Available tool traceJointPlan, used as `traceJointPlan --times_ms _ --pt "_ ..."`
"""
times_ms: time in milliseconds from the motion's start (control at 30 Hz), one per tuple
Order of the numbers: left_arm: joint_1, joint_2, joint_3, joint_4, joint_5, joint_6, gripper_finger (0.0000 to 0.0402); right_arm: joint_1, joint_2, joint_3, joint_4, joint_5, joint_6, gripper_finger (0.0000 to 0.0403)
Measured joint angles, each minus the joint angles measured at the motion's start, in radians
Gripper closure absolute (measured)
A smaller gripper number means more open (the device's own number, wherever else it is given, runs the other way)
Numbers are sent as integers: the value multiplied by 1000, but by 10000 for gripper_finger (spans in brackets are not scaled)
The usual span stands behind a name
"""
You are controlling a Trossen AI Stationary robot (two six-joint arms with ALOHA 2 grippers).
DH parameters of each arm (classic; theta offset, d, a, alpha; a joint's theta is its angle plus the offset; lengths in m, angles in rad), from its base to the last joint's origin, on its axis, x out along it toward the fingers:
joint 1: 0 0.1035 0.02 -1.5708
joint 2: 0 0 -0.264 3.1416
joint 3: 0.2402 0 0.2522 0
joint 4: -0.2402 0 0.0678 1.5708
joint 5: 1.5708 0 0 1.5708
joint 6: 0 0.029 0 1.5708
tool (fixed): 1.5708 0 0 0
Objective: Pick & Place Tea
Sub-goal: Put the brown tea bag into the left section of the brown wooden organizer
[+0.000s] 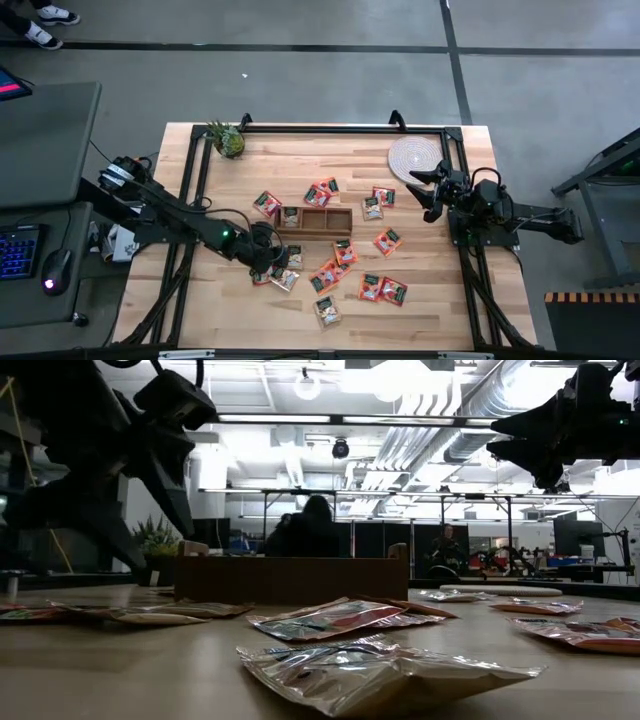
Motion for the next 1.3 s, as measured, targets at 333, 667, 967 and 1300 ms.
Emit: traceJointPlan --times_ms 333,667,967,1300 --pt "1 0 0 -24 -76 1 90 0 0 0 0 0 0 178" --pt "41 84 0 -10 -45 -27 89 0 0 0 0 0 0 178" --pt "80 133 1 74 -7 -16 89 0 0 0 0 0 0 178" --pt "80 138 1 101 0 -27 89 0 0 0 0 0 0 178"
